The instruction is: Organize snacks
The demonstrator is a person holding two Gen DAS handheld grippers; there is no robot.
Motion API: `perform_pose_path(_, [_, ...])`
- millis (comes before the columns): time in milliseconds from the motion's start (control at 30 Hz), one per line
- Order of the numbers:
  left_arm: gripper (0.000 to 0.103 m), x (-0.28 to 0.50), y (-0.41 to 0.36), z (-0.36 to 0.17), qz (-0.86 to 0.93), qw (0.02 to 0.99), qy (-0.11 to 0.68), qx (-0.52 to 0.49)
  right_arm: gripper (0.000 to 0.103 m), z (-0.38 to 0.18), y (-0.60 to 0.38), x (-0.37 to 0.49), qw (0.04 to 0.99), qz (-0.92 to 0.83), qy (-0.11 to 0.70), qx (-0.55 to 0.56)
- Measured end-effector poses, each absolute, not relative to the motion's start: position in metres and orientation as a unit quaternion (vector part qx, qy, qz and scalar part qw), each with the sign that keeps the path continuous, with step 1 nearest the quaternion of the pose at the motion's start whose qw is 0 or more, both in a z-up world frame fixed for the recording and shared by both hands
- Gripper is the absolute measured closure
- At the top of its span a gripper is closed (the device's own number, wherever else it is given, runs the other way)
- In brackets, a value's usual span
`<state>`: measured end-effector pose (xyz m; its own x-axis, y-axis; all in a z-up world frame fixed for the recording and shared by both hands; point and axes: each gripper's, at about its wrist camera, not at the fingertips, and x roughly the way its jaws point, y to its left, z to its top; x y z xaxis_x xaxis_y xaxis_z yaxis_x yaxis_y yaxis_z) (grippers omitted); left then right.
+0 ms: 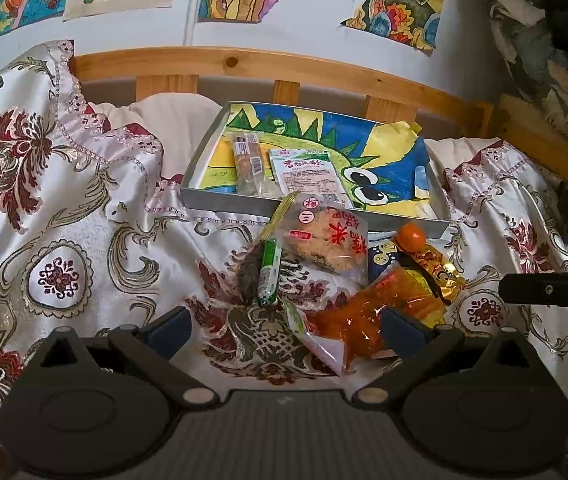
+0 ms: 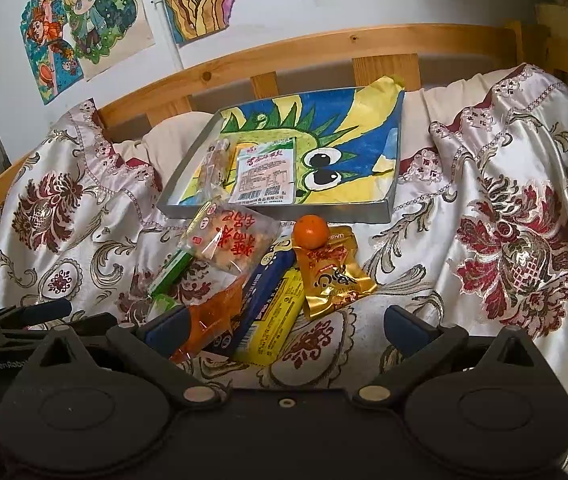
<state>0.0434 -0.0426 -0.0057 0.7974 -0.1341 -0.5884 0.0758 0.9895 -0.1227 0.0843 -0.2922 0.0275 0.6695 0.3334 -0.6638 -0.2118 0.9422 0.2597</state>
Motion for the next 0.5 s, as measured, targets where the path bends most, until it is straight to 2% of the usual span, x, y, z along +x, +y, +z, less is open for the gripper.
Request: perform_pose_path(500, [0.001,0.051,-0.049,-0.012,-0.055,0.946,0.317,-0.038,0.001,0.016,-0.297,0.094,0.896,0.154,0.403,0.110])
